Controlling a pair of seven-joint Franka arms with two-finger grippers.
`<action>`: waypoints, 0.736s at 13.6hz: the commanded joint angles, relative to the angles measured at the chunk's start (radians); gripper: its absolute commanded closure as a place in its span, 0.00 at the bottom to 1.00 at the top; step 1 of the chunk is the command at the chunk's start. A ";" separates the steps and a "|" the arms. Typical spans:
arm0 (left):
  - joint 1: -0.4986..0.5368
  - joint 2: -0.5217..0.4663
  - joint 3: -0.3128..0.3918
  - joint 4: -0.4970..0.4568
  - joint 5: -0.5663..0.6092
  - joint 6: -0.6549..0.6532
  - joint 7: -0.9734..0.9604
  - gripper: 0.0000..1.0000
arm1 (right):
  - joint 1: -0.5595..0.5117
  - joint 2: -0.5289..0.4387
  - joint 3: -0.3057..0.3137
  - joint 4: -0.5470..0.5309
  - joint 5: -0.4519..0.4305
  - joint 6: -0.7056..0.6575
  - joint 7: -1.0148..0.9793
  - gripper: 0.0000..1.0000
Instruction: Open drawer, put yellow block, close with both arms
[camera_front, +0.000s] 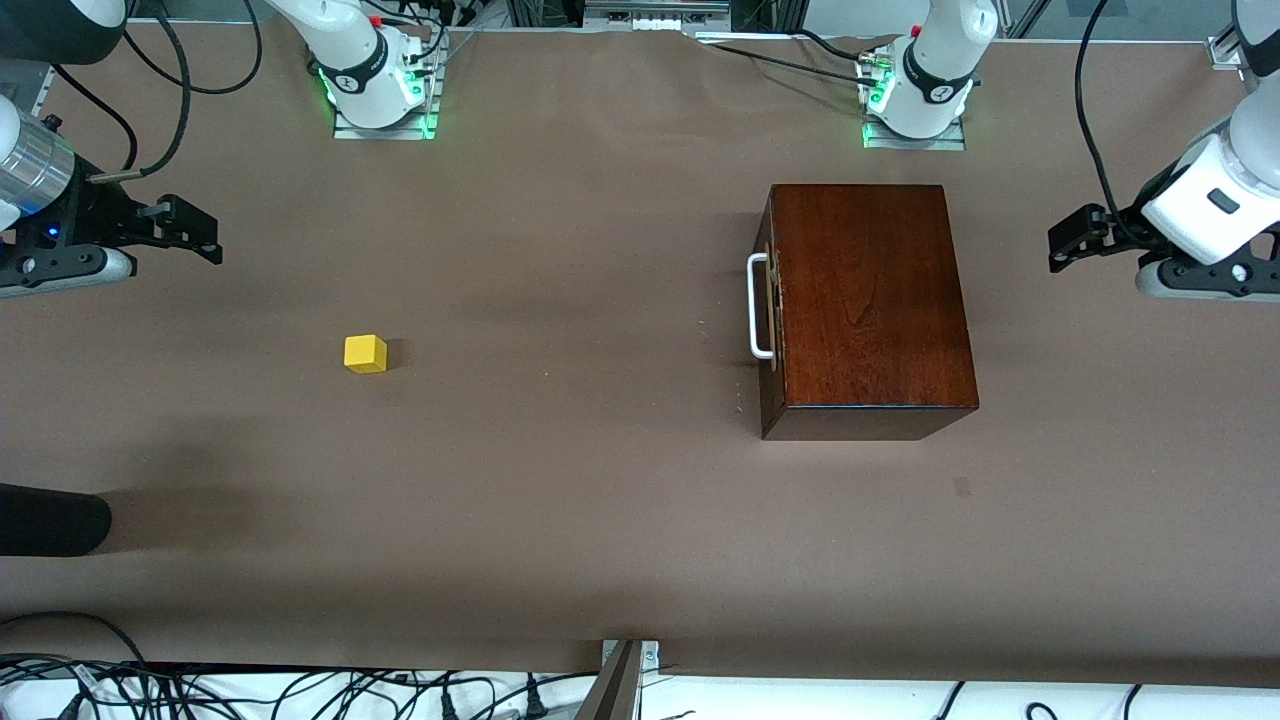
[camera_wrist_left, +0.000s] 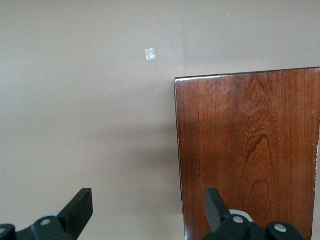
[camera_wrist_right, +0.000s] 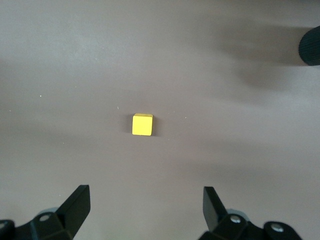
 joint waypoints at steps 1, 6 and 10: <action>-0.045 0.064 -0.010 0.037 -0.010 -0.024 0.018 0.00 | -0.001 0.003 -0.004 0.017 0.010 -0.017 -0.009 0.00; -0.177 0.135 -0.010 0.056 -0.038 -0.004 -0.057 0.00 | -0.001 0.003 -0.006 0.017 0.010 -0.015 -0.009 0.00; -0.311 0.202 -0.010 0.154 -0.038 -0.006 -0.274 0.00 | -0.003 0.005 -0.006 0.017 0.008 -0.015 -0.009 0.00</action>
